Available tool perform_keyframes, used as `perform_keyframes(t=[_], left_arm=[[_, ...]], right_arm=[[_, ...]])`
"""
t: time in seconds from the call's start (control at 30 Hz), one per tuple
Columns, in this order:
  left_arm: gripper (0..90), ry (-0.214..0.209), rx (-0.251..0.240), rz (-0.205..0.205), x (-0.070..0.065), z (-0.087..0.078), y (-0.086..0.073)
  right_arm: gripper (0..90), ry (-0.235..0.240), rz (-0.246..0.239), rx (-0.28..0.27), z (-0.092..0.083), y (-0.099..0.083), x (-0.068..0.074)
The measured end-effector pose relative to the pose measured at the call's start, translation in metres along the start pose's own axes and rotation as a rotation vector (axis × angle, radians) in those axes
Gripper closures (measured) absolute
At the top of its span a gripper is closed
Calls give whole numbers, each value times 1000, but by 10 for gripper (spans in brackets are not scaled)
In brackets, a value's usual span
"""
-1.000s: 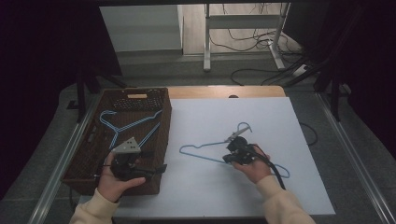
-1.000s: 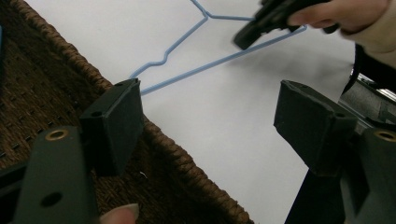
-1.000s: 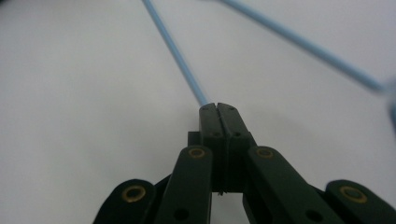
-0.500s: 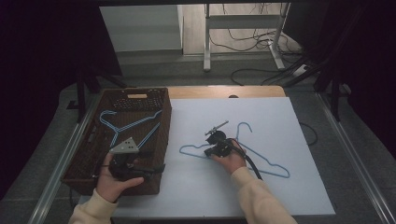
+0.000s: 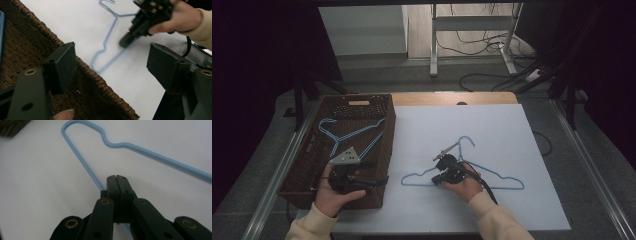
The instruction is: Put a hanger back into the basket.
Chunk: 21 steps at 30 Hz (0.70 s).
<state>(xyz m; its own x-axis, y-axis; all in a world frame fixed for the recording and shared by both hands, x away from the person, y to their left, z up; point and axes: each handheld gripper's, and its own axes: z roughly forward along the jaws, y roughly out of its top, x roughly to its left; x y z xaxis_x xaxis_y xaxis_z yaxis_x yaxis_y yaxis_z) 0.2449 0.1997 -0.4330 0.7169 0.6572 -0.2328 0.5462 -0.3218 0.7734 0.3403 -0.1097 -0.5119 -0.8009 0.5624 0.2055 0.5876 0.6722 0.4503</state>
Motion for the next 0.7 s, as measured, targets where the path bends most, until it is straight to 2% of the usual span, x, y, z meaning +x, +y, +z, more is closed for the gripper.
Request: perform_keyframes(t=[0.23, 0.37, 0.47, 0.5, 0.57, 0.63, 0.7], left_arm=[[244, 1, 0, 2, -1, 0, 1], [244, 1, 1, 1, -1, 1, 1], [244, 1, 1, 1, -1, 1, 0], [244, 1, 1, 1, -1, 0, 1], [244, 1, 2, 0, -1, 1, 1], [244, 0, 3, 1, -1, 1, 1], [244, 0, 3, 3, -1, 1, 1]], right_arm=[[900, 57, -27, 37, -10, -28, 21], [900, 61, -40, 31, -17, -34, 23], [900, 11, -9, -40, -31, -27, 10], [900, -26, 12, -70, -38, -22, 2], [899, -88, 43, -89, -44, -14, -12], [895, -133, 104, -108, -47, -5, -32], [840, -187, 155, -111, -46, 1, -51]])
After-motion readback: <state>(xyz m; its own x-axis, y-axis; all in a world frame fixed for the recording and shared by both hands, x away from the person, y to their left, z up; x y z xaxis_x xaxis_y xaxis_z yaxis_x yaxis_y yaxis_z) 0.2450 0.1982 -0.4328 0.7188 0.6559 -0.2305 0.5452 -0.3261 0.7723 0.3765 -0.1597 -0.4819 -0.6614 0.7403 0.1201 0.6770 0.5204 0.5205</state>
